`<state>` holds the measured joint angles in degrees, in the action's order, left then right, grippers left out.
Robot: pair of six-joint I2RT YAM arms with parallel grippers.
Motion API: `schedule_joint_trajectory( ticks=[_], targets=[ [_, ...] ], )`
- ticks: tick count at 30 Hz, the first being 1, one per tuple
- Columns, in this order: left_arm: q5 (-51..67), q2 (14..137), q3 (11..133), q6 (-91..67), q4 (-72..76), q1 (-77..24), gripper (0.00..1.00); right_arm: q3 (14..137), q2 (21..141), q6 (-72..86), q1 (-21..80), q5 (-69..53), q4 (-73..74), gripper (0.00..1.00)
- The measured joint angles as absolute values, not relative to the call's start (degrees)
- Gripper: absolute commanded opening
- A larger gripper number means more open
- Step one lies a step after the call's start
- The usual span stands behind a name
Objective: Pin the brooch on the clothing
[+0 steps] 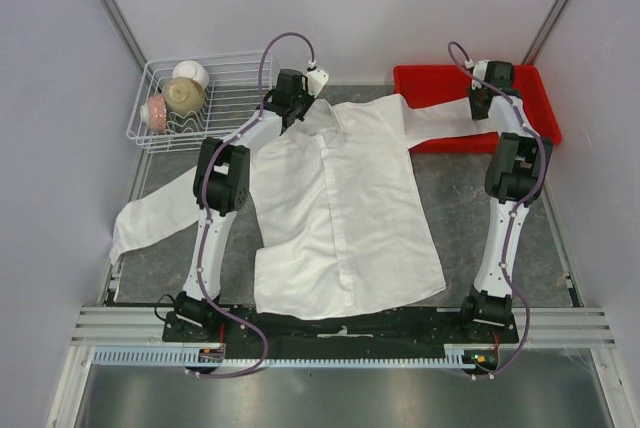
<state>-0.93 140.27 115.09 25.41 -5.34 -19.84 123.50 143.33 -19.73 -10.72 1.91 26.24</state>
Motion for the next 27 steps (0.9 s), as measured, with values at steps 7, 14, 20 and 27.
schedule_joint_trajectory(
  ticks=[7,14,20,27],
  targets=[
    [-0.9,140.3,115.0,25.4,-5.3,-19.8,0.02,125.1,143.3,-22.2,-11.9,1.6,26.9,0.15],
    [-0.9,140.3,115.0,25.4,-5.3,-19.7,0.02,126.9,143.1,-23.9,-13.1,1.4,26.8,0.29],
    [-0.9,140.3,115.0,25.4,-5.3,-19.6,0.02,126.9,143.0,-24.3,-13.5,1.4,26.8,0.16],
    [-0.9,140.3,115.0,25.4,-5.3,-19.6,0.02,126.9,143.0,-24.7,-13.5,1.2,26.8,0.11]
  ],
)
